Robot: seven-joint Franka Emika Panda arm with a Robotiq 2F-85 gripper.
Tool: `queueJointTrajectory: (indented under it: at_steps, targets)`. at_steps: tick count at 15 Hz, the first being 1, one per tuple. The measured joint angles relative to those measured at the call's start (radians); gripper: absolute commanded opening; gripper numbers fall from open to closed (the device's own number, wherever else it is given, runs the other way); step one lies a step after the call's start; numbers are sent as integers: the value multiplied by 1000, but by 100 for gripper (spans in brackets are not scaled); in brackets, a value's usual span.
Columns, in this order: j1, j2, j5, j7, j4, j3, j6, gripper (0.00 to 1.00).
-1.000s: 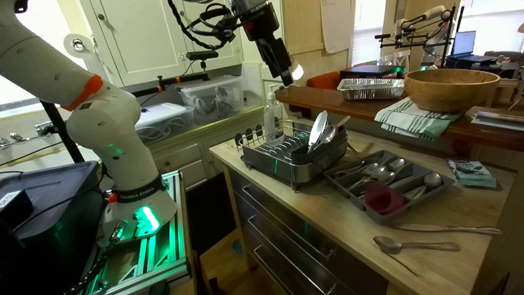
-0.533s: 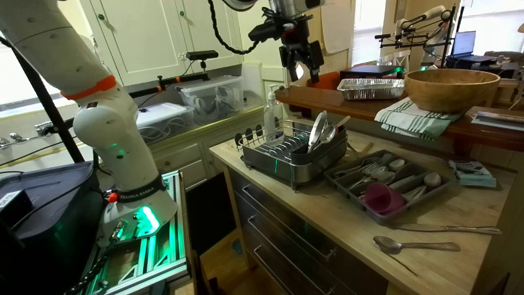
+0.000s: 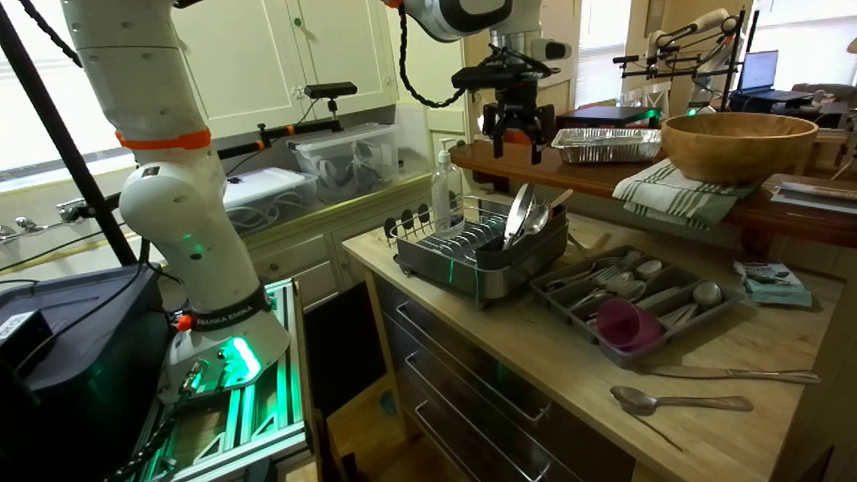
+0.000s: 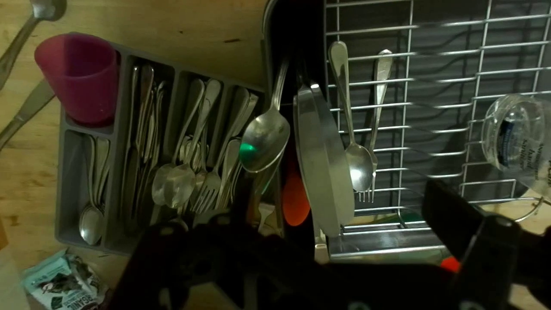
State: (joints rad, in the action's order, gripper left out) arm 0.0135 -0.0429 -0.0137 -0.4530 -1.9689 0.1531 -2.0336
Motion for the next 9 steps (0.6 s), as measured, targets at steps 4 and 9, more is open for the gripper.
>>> queueJointTrajectory:
  at_steps: [4, 9]
  targets:
    - [-13, 1, 6, 0, 5, -15, -8, 100]
    - [0, 2, 189, 125, -95, -100, -311, 100]
